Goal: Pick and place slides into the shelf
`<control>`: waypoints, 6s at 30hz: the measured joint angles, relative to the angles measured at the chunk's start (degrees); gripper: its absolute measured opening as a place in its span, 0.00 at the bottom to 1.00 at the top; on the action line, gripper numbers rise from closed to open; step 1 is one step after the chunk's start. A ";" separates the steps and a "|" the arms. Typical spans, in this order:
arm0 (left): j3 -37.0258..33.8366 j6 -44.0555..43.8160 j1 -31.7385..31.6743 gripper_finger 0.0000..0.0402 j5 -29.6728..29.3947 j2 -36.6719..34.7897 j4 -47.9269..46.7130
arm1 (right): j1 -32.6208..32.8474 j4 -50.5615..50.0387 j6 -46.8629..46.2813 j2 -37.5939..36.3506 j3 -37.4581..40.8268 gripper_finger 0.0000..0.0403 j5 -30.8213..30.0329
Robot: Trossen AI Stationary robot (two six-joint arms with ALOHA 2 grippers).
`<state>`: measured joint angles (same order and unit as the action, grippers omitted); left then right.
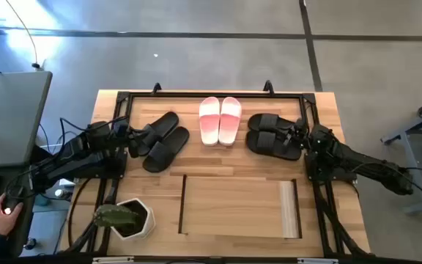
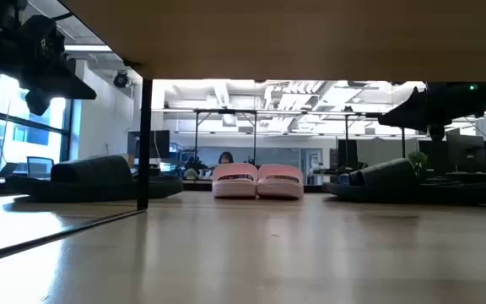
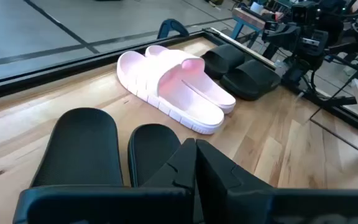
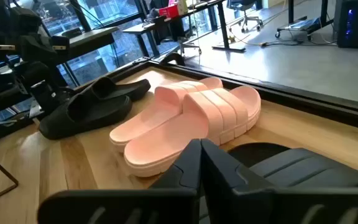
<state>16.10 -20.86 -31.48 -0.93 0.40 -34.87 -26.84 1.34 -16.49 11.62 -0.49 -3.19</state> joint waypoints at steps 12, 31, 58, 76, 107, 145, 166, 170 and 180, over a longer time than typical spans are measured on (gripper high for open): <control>0.00 0.00 0.00 0.00 0.00 0.00 0.00 | 0.00 -0.02 0.00 0.00 0.01 0.00 0.00; 0.00 -0.01 0.00 0.00 0.00 -0.01 0.00 | 0.00 -0.02 0.00 0.00 0.02 0.00 0.01; 0.02 8.66 0.00 0.00 -1.09 -0.01 -0.01 | -0.01 0.00 0.00 0.00 0.02 0.00 -0.01; 0.00 -12.70 0.00 0.00 -1.57 0.00 21.32 | -0.01 -0.02 0.00 0.00 0.02 0.00 -0.01; 38.06 -32.45 -0.02 0.00 -14.73 36.06 7.08 | 0.01 0.59 -34.54 -0.01 -2.60 0.00 5.01; 42.32 -23.86 -0.04 0.00 1.56 43.70 -2.67 | -20.68 -66.60 -10.04 50.59 -79.43 0.34 21.48; 42.32 -17.92 -0.02 0.00 5.05 43.74 -2.49 | -37.80 -50.31 -20.02 56.54 -43.22 0.34 41.41; 42.32 -17.92 -0.02 0.00 4.74 43.74 -2.49 | -38.37 -39.84 -24.25 56.54 -37.56 0.34 41.91; 42.29 -18.34 -0.02 0.00 4.35 43.74 -2.55 | -41.45 -35.60 -22.86 56.54 -35.01 0.34 39.13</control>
<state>58.39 -39.20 -31.51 3.42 44.14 -37.42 -68.29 -34.25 -39.35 68.16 -35.51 35.94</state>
